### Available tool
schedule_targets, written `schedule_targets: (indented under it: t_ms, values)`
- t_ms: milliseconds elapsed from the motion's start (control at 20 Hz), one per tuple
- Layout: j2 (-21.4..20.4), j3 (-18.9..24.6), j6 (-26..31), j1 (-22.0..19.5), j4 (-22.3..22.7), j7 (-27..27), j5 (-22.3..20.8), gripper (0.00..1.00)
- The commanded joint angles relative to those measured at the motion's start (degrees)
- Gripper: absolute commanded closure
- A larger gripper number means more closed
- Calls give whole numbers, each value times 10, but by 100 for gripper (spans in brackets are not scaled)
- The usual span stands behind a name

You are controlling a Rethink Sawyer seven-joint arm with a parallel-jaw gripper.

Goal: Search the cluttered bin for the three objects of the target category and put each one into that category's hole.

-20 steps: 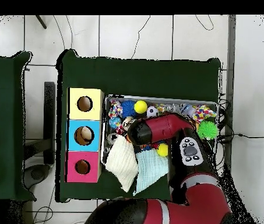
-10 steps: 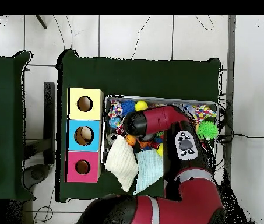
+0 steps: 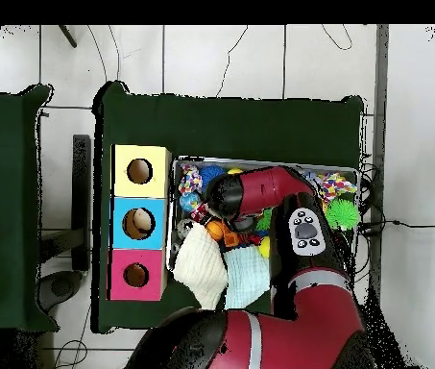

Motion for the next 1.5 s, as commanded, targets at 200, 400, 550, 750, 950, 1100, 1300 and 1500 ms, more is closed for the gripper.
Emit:
schedule_targets:
  t_ms: [200, 400, 550, 750, 950, 1100, 1300, 1500]
  values:
    - [36, 44, 45, -14, 5, -40, 20, 0]
    - [36, 48, 34, -19, 12, -41, 23, 0]
    - [37, 52, 21, -23, 15, -41, 24, 0]
    - [31, 54, 71, -26, 18, -61, 36, 0]
    - [19, 44, 151, -18, 12, -73, 46, 0]
    - [10, 39, 127, -20, 22, -49, 44, 0]
    - [0, 38, 137, -23, 31, -44, 43, 0]
    - [-8, 36, 132, -24, 37, -38, 39, 0]
